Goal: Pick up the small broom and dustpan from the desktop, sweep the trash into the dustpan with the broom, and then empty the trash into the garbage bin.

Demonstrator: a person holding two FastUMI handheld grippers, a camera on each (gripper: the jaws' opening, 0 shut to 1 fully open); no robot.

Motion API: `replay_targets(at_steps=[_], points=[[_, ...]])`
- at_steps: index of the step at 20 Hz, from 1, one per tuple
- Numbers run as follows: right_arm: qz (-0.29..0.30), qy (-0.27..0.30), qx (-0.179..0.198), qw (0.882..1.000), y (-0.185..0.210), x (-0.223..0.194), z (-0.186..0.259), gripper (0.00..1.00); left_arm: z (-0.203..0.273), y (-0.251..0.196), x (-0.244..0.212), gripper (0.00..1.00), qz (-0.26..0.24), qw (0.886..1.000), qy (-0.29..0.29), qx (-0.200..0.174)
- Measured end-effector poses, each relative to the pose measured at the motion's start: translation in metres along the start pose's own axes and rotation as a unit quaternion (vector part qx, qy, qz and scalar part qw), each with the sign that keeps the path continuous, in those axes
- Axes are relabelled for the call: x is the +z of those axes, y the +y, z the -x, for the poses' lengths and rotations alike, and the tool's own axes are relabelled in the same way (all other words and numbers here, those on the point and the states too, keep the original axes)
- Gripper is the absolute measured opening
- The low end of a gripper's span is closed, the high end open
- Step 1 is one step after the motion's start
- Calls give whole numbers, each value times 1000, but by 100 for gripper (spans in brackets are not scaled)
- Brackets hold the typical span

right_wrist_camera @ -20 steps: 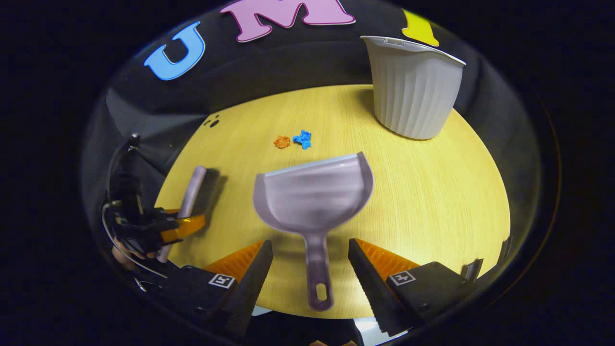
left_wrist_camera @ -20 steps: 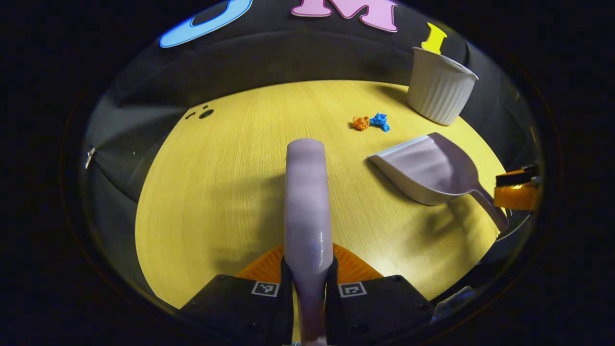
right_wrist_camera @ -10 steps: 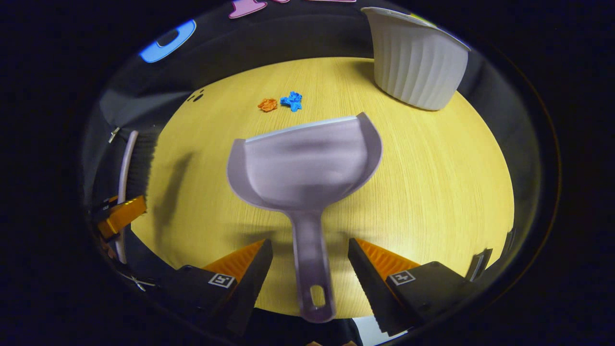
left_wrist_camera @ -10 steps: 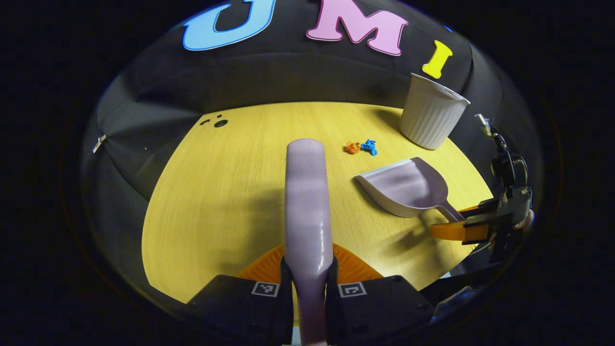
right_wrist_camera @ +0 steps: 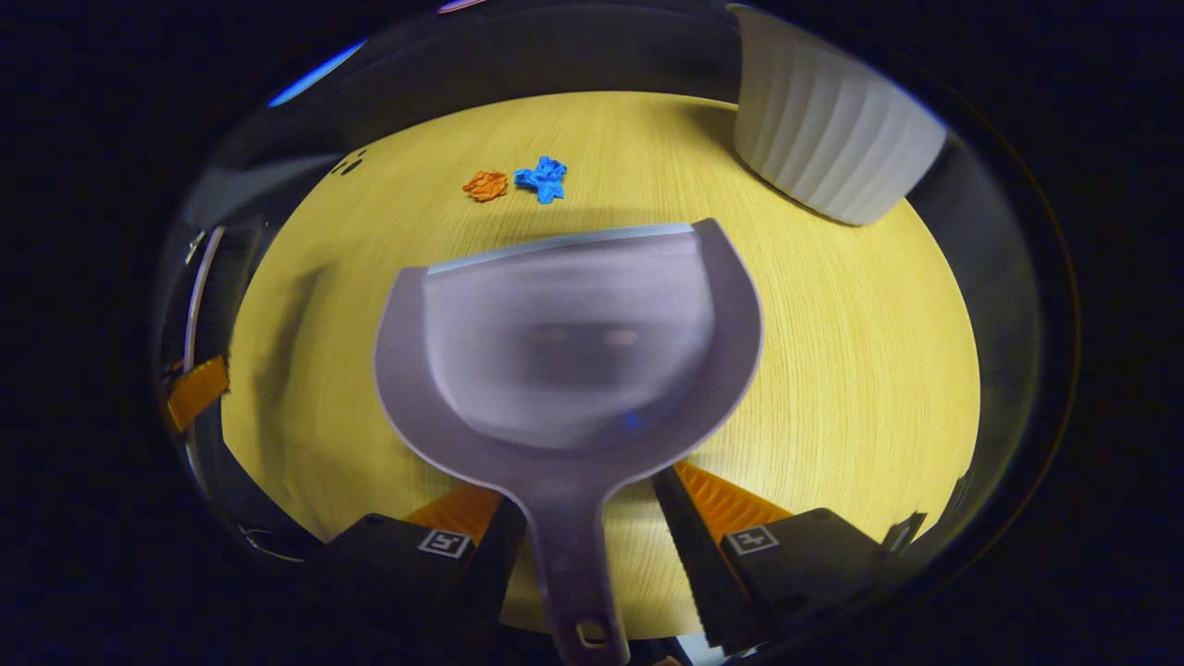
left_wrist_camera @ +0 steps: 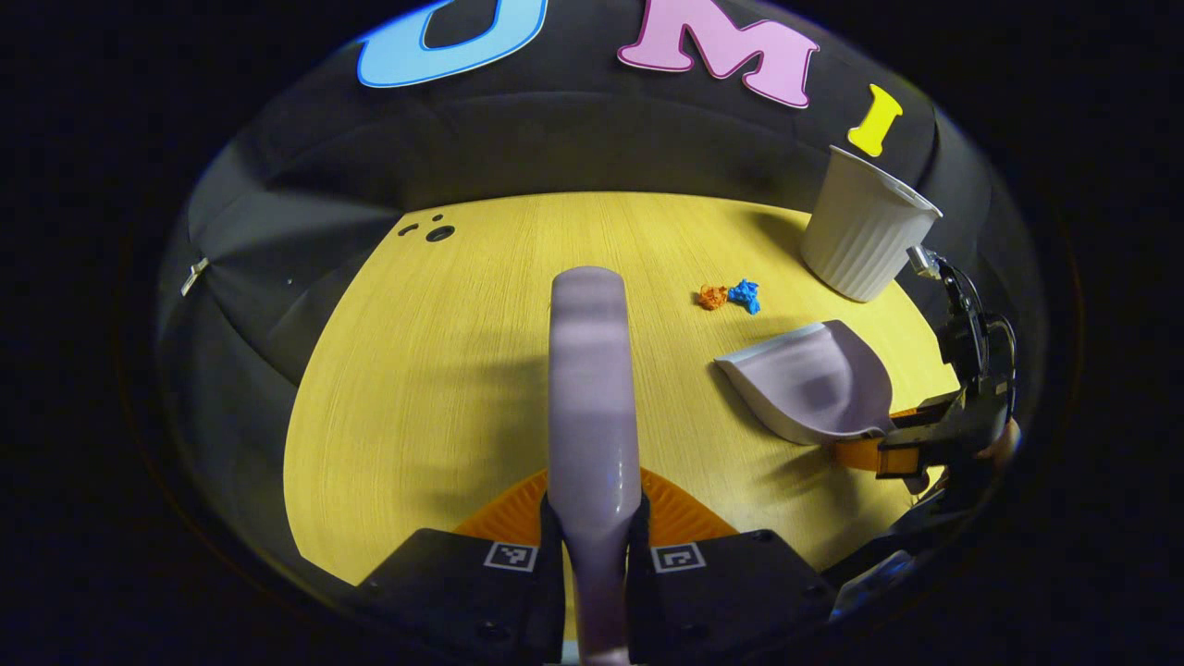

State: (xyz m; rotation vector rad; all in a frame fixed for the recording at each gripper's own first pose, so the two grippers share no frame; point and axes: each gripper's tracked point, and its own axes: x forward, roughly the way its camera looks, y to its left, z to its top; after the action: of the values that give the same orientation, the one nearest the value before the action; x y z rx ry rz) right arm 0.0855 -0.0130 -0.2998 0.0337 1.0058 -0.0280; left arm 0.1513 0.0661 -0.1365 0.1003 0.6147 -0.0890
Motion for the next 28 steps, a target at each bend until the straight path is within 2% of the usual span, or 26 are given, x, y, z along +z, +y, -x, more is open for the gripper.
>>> replay_targets(at_steps=[1,2,3,4,6,11,14,17,19,22,25,28], points=[[15,-2,-1,1000,-2,0,-1,70,-5,-2,4,30,-2,1000,2,-2],[19,-3,3,1000,-1,3,3,67,-11,-5,8,30,-6,1000,6,-5],[22,2,12,1000,-1,2,0,49,-18,-8,13,29,-11,1000,11,-9],[29,4,21,999,0,2,-1,40,-26,-10,18,29,-20,1000,16,-12],[37,4,40,999,-1,4,0,38,-43,-13,30,30,-48,998,24,-13],[76,4,53,996,-14,-4,6,35,-93,-27,69,29,-110,993,44,-28],[90,6,65,994,-26,-6,14,35,-125,-32,103,30,-164,985,43,-31],[91,11,74,993,-38,-9,26,35,-157,-48,130,30,-212,975,34,-54],[105,12,67,992,-51,-11,34,35,-177,-56,138,30,-261,962,47,-65],[121,13,64,990,-61,-17,40,35,-196,-79,149,30,-337,935,56,-98],[125,23,64,990,-64,-22,34,35,-207,-100,149,31,-375,917,70,-117],[135,18,59,989,-64,-23,35,35,-200,-123,126,31,-411,890,108,-165]])
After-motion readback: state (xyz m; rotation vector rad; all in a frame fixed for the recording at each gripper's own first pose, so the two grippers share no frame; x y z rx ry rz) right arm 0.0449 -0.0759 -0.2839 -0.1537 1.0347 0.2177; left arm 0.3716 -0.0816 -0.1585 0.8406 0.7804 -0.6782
